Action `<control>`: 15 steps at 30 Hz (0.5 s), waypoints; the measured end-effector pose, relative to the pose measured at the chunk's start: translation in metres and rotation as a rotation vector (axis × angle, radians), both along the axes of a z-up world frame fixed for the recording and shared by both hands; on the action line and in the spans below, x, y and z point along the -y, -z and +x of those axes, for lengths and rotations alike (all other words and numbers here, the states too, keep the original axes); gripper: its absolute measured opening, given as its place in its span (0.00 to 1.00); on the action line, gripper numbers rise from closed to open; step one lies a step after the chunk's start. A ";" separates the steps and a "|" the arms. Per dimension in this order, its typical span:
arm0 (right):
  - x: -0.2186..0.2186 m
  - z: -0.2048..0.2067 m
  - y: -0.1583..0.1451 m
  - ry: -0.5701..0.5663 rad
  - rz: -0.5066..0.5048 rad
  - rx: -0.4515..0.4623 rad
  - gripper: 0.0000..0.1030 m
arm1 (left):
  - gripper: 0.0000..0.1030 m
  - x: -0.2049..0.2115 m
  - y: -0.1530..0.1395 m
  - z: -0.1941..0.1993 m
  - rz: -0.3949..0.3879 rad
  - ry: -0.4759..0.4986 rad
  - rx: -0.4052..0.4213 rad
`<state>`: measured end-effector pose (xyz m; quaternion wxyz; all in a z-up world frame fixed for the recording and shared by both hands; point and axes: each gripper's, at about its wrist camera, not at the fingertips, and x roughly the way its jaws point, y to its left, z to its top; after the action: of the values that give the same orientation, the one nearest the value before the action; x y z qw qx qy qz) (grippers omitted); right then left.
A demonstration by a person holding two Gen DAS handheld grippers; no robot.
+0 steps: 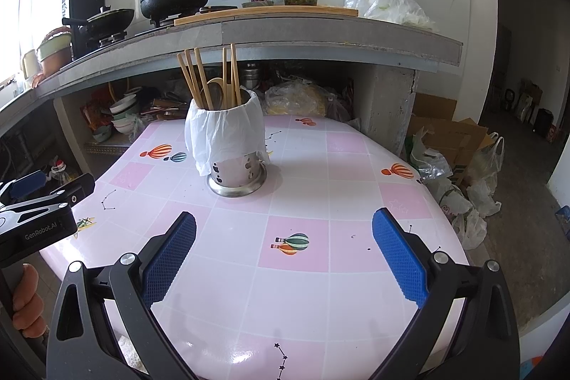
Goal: Organize utensils
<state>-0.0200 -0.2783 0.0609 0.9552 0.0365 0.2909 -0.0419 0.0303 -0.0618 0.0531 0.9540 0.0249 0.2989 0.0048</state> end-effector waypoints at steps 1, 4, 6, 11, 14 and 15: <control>0.000 0.000 0.000 0.000 0.000 0.000 0.94 | 0.92 0.000 0.000 0.000 0.000 0.000 0.000; 0.000 0.000 0.000 0.000 0.000 0.000 0.94 | 0.92 0.000 0.000 0.000 -0.001 0.000 -0.001; -0.001 0.000 0.000 -0.001 0.000 0.000 0.94 | 0.92 0.000 0.000 0.000 0.000 0.000 -0.001; -0.001 0.000 0.000 -0.001 0.000 0.000 0.94 | 0.92 0.000 0.000 0.000 0.001 -0.001 -0.001; 0.000 0.000 0.000 0.000 0.000 0.000 0.94 | 0.92 0.000 0.000 0.001 0.000 0.000 -0.001; -0.001 0.000 0.000 0.001 0.000 0.001 0.94 | 0.92 0.000 0.000 0.001 0.001 0.001 -0.001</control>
<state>-0.0203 -0.2774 0.0612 0.9553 0.0368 0.2904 -0.0421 0.0315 -0.0621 0.0530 0.9538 0.0255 0.2994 0.0046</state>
